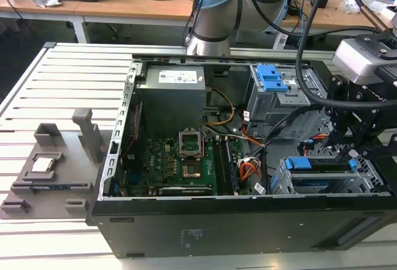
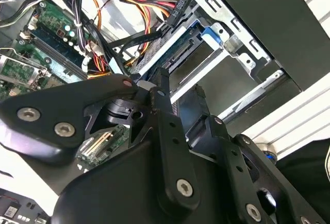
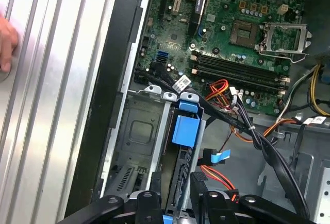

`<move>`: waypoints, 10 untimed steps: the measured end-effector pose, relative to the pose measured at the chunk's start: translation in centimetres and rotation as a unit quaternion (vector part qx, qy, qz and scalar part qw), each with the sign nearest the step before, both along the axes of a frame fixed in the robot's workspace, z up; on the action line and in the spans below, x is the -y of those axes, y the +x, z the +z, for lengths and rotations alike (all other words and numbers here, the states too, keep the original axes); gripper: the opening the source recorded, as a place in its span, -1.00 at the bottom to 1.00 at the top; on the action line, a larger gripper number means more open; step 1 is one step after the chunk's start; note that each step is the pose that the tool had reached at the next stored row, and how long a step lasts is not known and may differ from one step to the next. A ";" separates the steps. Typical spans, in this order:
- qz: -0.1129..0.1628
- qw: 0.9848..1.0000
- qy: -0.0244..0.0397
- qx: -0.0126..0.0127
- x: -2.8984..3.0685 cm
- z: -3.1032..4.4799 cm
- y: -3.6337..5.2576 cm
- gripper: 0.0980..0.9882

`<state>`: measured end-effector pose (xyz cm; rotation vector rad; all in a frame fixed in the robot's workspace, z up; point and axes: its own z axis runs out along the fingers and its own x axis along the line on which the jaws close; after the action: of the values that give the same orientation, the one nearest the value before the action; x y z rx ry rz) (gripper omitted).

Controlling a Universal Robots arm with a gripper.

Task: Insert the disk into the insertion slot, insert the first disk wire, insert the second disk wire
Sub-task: 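Insert the first disk wire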

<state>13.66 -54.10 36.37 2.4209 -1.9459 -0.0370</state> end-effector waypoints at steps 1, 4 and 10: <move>0.000 1.000 0.000 0.000 0.00 0.00 0.00 -0.41; 0.000 1.000 0.000 0.000 -0.27 0.00 0.05 -0.41; 0.004 1.000 -0.001 0.000 -1.40 0.00 0.60 -0.41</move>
<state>14.26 -52.70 36.37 2.4277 -1.9357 -0.0355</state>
